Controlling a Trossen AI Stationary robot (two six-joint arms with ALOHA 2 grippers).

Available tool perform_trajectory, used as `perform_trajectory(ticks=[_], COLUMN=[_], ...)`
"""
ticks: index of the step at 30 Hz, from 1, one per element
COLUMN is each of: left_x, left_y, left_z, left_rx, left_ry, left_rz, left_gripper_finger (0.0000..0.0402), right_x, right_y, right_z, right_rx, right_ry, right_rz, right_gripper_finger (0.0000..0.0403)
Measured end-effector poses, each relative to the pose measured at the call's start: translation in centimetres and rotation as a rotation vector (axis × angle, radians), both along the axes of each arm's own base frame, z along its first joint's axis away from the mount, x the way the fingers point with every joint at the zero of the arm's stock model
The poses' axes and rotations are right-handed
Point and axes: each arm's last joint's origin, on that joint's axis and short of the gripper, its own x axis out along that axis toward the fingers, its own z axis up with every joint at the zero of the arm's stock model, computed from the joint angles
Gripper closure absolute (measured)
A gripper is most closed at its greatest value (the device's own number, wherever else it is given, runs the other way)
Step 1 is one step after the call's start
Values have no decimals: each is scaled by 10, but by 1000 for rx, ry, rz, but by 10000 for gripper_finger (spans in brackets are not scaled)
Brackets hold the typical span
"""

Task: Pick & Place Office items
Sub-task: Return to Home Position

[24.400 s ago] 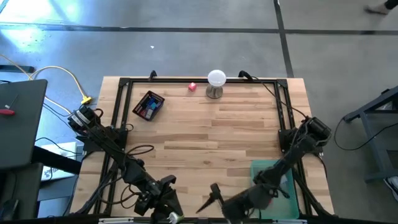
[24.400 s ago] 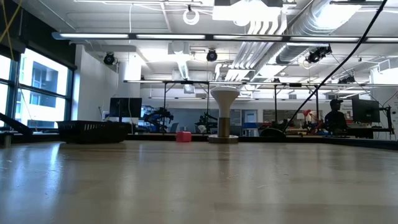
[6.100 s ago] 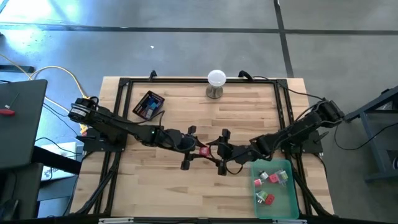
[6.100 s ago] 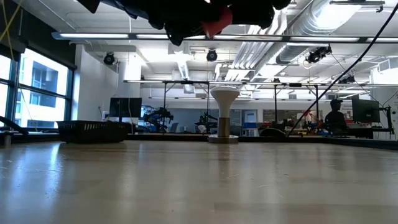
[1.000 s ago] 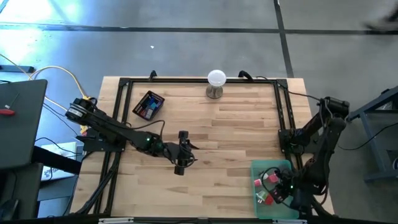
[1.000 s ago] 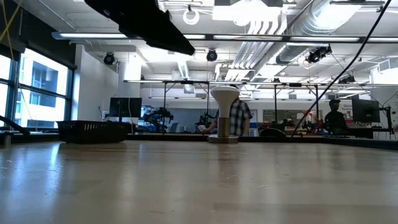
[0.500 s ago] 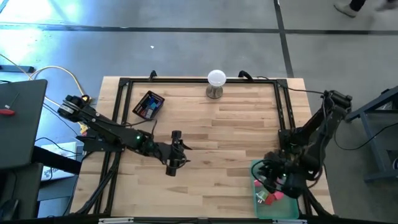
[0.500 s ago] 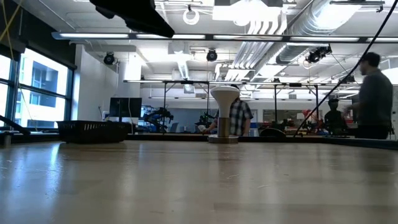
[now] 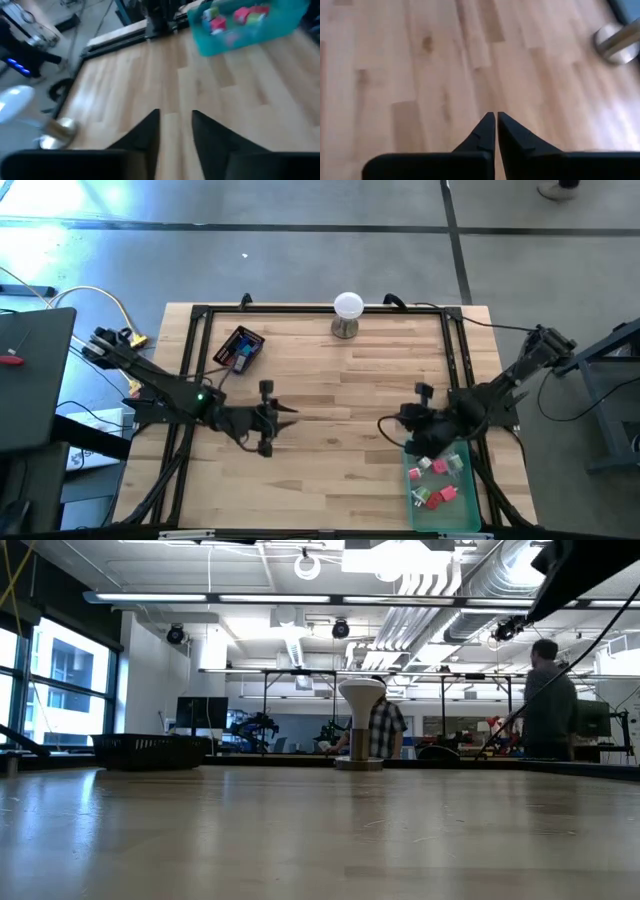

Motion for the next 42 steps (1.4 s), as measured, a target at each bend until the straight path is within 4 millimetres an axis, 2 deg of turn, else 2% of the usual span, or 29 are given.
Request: perform_trajectory(ticks=[6, 9, 12, 15, 20, 23, 26, 30, 32, 36, 39, 42], left_x=[-9, -14, -26, -41, -73, -92, -109, -126, -133, -147, -153, -155], left_y=[32, 53, 72, 91, 115, 120, 121, 124, 124, 122, 119, 118], left_z=[11, 16, 20, 26, 33, 26, 18, 4, -5, -24, -34, -45], left_rx=[144, 166, 138, 60, -114, -195, -207, -203, -221, -266, -321, -370], left_ry=[46, 73, 113, 134, 117, 85, -6, -128, -165, -198, -220, -247], left_rz=[43, 93, 73, 39, 63, -21, -32, 1, 12, 28, -8, -32], left_gripper_finger=[391, 399, 401, 401, 401, 401, 401, 401, 401, 401, 401, 401], right_x=[0, -4, -10, -18, -42, -55, -64, -70, -72, -75, -72, -67], right_y=[-24, -35, -47, -60, -83, -91, -95, -96, -98, -106, -111, -112], right_z=[14, 22, 30, 38, 49, 38, 32, 16, 8, -13, -30, -44], right_rx=[-96, -105, -126, -167, -169, -118, -28, -17, -28, -28, -2, 23], right_ry=[-20, -32, -28, -47, -174, -302, -538, -762, -827, -851, -884, -960], right_rz=[46, 61, 96, 100, 32, 32, 77, 257, 268, 191, 133, 160], right_gripper_finger=[399, 399, 399, 399, 399, 399, 399, 399, 399, 399, 399, 399])
